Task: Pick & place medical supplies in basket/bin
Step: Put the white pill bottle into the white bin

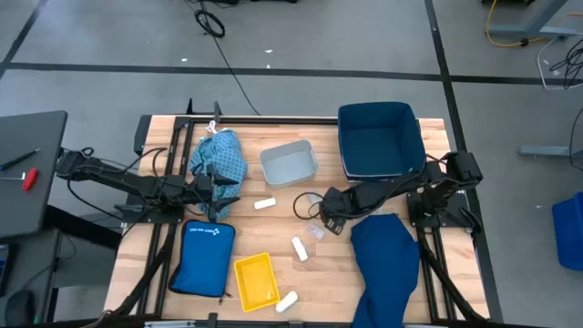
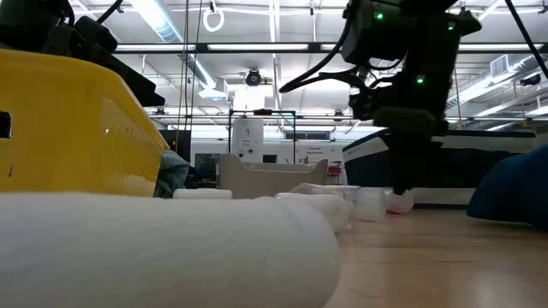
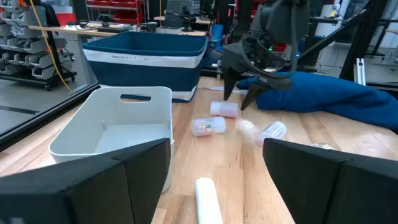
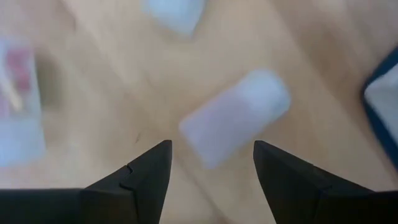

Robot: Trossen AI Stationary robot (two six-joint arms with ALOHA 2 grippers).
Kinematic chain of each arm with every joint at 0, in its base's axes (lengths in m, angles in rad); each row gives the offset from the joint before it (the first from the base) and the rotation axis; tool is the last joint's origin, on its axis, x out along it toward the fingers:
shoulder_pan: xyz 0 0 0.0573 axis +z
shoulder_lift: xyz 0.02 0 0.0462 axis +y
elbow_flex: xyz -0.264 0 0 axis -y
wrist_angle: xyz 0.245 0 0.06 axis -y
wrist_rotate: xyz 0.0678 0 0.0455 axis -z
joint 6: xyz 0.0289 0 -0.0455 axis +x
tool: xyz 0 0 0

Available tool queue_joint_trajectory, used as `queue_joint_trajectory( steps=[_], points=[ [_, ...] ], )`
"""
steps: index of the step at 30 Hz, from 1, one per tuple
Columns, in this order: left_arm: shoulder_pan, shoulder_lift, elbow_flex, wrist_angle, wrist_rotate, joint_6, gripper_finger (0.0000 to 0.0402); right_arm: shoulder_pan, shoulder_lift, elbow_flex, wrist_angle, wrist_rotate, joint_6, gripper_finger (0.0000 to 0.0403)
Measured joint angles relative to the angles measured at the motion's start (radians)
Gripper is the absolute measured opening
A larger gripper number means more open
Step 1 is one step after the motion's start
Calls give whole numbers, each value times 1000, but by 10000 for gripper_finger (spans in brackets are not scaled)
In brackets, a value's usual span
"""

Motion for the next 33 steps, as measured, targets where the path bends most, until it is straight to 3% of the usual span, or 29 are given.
queue_joint_trajectory(
  steps=[13, 26, 33],
  points=[
    [0, 0, 0, 0, 8, 0, 261, -93, 0, 0, 86, -54, -42, 238],
    [0, 2, 0, -8, 8, 0, 261, -53, 79, 1, 169, -106, -116, 236],
    [0, 7, 0, -7, 7, 7, 261, -11, 114, 4, 203, -86, -165, 179]
  ],
)
